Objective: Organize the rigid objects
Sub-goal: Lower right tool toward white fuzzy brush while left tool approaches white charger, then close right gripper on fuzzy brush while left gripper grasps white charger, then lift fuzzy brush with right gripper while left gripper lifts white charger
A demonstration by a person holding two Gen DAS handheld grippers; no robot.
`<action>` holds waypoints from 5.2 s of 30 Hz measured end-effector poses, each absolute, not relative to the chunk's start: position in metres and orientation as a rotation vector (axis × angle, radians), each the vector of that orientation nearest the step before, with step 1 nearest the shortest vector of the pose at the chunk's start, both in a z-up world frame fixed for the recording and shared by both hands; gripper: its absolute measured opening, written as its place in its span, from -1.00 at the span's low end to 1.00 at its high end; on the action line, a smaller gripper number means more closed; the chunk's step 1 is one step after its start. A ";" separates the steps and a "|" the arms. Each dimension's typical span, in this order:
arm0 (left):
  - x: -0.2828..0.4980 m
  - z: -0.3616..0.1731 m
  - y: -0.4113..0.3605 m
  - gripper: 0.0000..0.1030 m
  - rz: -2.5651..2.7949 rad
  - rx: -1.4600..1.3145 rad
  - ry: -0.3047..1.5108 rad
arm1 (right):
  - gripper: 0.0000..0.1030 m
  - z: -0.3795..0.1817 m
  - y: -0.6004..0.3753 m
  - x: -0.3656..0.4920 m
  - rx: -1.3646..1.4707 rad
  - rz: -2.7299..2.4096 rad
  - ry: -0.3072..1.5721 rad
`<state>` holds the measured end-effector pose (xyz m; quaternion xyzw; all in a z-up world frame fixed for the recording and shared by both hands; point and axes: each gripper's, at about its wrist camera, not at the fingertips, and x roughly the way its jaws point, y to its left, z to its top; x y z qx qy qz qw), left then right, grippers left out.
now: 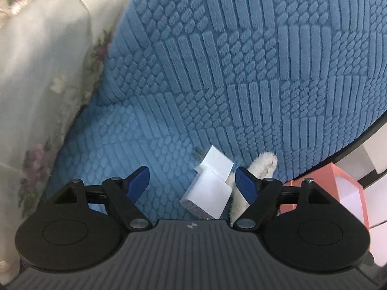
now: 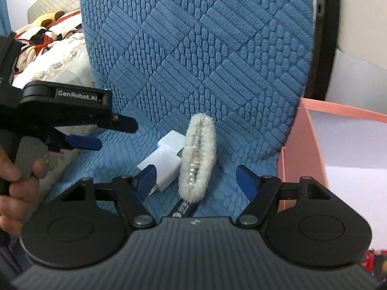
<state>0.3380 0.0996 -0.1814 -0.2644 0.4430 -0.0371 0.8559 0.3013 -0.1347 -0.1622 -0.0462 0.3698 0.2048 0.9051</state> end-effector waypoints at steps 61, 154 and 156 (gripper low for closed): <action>0.329 -0.210 0.006 0.14 -0.153 -0.039 1.061 | -0.34 -0.172 -0.148 0.263 -0.131 0.319 0.881; 0.172 -0.192 0.022 0.12 -0.083 -0.349 1.068 | -0.07 -0.141 -0.172 0.170 -0.106 0.397 0.927; 0.168 -0.188 0.022 0.12 -0.084 -0.354 1.063 | -0.07 -0.134 -0.173 0.169 -0.115 0.403 0.917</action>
